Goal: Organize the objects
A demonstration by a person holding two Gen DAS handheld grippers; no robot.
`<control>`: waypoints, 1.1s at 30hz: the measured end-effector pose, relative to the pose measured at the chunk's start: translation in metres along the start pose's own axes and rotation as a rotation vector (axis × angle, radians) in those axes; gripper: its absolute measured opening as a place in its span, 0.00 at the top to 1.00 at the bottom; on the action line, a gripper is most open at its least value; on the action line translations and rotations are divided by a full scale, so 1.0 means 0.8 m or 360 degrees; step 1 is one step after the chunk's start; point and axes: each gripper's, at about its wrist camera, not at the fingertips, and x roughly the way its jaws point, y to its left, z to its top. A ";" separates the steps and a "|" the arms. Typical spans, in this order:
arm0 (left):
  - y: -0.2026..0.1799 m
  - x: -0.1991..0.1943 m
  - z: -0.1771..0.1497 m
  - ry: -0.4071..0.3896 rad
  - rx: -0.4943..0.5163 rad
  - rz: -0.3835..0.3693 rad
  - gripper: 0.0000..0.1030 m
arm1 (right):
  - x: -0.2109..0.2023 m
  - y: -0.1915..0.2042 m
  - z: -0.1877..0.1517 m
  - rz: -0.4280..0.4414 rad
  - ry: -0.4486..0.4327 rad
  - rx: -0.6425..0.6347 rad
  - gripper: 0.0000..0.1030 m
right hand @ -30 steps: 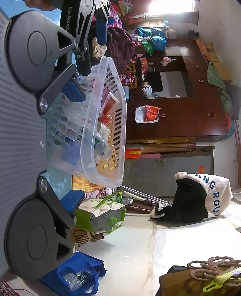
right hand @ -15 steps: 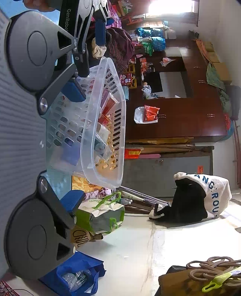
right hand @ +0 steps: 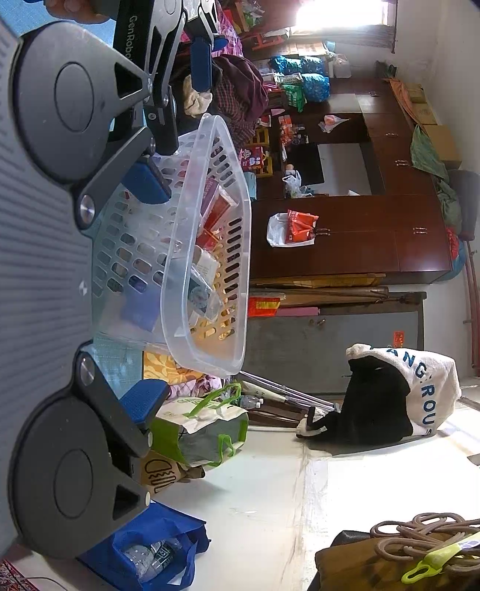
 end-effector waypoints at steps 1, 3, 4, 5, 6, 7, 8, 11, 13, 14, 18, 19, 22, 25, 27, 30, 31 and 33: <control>0.000 0.000 0.000 0.0001 0.0001 0.0000 0.00 | 0.000 0.000 0.000 0.0002 0.0000 -0.0001 0.00; -0.001 0.000 0.000 0.0005 0.0003 0.0000 0.00 | 0.000 0.001 0.000 0.0005 -0.0001 -0.0004 0.00; -0.001 0.001 0.000 0.0007 0.0003 -0.0001 0.00 | 0.000 0.001 -0.001 0.0005 -0.0002 -0.0006 0.00; -0.001 0.001 0.000 0.0007 0.0003 0.0000 0.00 | 0.000 0.002 -0.001 0.0007 -0.0004 -0.0008 0.00; -0.001 0.001 0.000 0.0007 0.0002 0.0002 0.00 | 0.000 0.003 -0.001 0.0009 -0.0005 -0.0010 0.00; -0.001 0.001 -0.001 0.0008 0.0001 0.0003 0.00 | 0.000 0.003 -0.001 0.0009 -0.0006 -0.0012 0.00; 0.000 0.001 -0.001 0.0010 0.0000 0.0003 0.00 | 0.000 0.004 -0.001 0.0009 -0.0007 -0.0013 0.00; 0.001 0.001 0.000 0.0015 -0.0004 0.0002 0.00 | 0.000 0.003 -0.001 0.0009 -0.0006 -0.0017 0.00; 0.001 0.001 0.000 0.0013 -0.0006 0.0003 0.00 | 0.000 0.003 -0.001 0.0010 -0.0006 -0.0016 0.00; 0.001 0.000 0.001 0.0010 -0.0006 0.0001 0.00 | 0.000 0.003 -0.001 0.0011 -0.0006 -0.0015 0.00; 0.000 -0.001 0.001 -0.0002 -0.0008 -0.0012 0.00 | -0.001 0.003 -0.002 0.0009 -0.0006 -0.0016 0.00; 0.000 -0.001 0.001 -0.0001 -0.0007 -0.0014 0.00 | -0.001 0.004 -0.002 0.0010 -0.0007 -0.0016 0.00; 0.000 -0.001 0.000 0.0000 -0.0008 -0.0015 0.00 | -0.001 0.004 -0.002 0.0009 -0.0006 -0.0015 0.00; -0.002 0.000 0.001 0.0004 -0.0009 -0.0016 0.00 | -0.001 0.004 -0.003 0.0007 -0.0005 -0.0017 0.00; -0.002 0.001 0.001 0.0006 -0.0009 -0.0017 0.00 | -0.001 0.004 -0.003 0.0008 -0.0004 -0.0018 0.00; -0.003 0.001 0.001 0.0009 -0.0011 -0.0019 0.00 | -0.002 0.004 -0.003 0.0009 -0.0004 -0.0017 0.00; -0.003 0.001 0.001 0.0009 -0.0012 -0.0019 0.00 | -0.002 0.004 -0.003 0.0012 -0.0005 -0.0018 0.00; -0.002 0.001 0.000 0.0011 -0.0014 -0.0022 0.00 | -0.002 0.005 -0.004 0.0017 -0.0005 -0.0025 0.00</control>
